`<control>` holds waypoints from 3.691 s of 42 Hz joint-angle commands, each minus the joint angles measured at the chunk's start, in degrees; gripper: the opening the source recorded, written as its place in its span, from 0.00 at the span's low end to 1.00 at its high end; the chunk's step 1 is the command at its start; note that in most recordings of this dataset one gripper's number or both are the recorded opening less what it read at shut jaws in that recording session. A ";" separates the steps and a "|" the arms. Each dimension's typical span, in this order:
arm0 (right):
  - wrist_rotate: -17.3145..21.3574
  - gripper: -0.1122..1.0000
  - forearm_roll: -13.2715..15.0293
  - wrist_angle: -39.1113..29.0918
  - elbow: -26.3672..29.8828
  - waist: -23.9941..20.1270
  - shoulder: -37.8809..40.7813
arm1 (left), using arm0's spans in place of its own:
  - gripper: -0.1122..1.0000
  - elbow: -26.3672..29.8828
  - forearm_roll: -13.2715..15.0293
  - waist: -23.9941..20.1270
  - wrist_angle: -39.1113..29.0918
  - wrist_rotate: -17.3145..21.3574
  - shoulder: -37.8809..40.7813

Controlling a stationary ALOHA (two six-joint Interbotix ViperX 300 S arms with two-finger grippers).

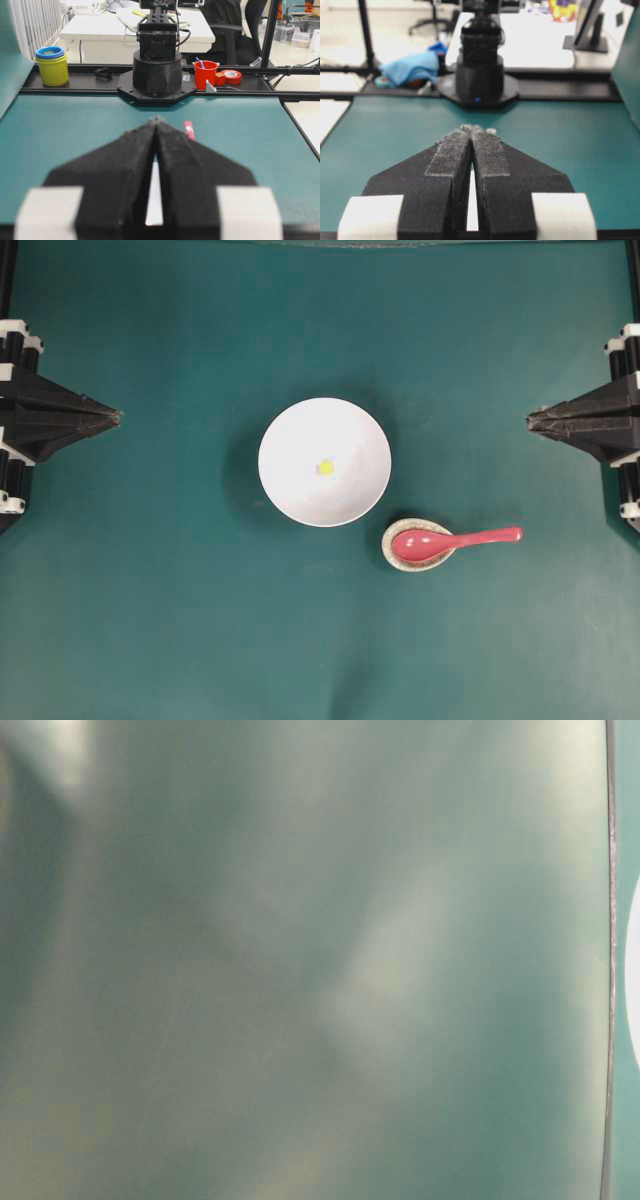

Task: Scoop the yellow hexagonal prism block from the bowl with a spoon using the right arm.
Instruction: 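Move the right gripper toward the pink spoon handle, then close the right gripper on the pink spoon's handle end, then lift the spoon off the rest and carry it into the white bowl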

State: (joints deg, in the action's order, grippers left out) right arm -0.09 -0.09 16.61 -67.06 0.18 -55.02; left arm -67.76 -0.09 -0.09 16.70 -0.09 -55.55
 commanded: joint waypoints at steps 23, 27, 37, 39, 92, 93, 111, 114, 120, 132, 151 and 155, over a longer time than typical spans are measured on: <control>0.26 0.34 0.00 -1.14 0.97 -1.14 2.46 | 0.10 1.32 -0.44 0.09 -0.18 -0.53 0.70; 0.44 0.56 -0.18 -0.79 0.53 -1.76 4.04 | 0.10 1.23 -0.44 0.09 -0.18 -0.44 0.70; 1.67 0.60 -0.70 4.83 -1.05 -4.39 10.72 | 0.10 1.14 -0.53 0.09 -0.18 -0.44 1.05; 2.11 0.60 -0.97 6.68 -1.58 -5.01 12.57 | 0.10 1.23 -0.53 0.09 -0.09 -0.44 1.14; 3.60 0.60 -16.26 45.79 -10.99 -21.97 58.97 | 0.10 0.97 -0.53 0.09 0.26 -0.44 3.34; 3.60 0.60 -16.17 45.79 -10.90 -22.06 59.33 | 0.10 0.97 -0.53 0.09 0.26 -0.44 3.34; 2.72 0.60 -16.17 46.05 -10.02 -22.15 61.44 | 0.10 0.97 -0.53 0.09 0.26 -0.35 2.90; 2.72 0.59 -16.26 46.58 -10.20 -22.15 61.35 | 0.10 0.97 -0.53 0.09 0.26 -0.35 2.99; 2.72 0.50 -16.26 47.81 -10.63 -22.15 61.35 | 0.10 0.97 -0.53 0.09 0.26 -0.35 2.99; 2.81 0.31 -16.35 47.64 -10.99 -22.15 59.24 | 0.10 1.05 -0.53 0.09 0.18 -0.26 2.99; 1.85 0.31 -16.26 30.67 -7.56 -17.05 40.08 | 0.10 1.05 -0.53 0.09 0.18 -0.26 2.90; 0.35 0.31 -16.26 22.24 -5.54 -14.33 35.42 | 0.10 1.05 -0.53 0.09 0.00 -0.26 2.99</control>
State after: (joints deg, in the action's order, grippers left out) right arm 1.05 -16.26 44.38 -74.79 -16.00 -15.82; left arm -67.76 -0.53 -0.09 16.35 -0.44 -52.91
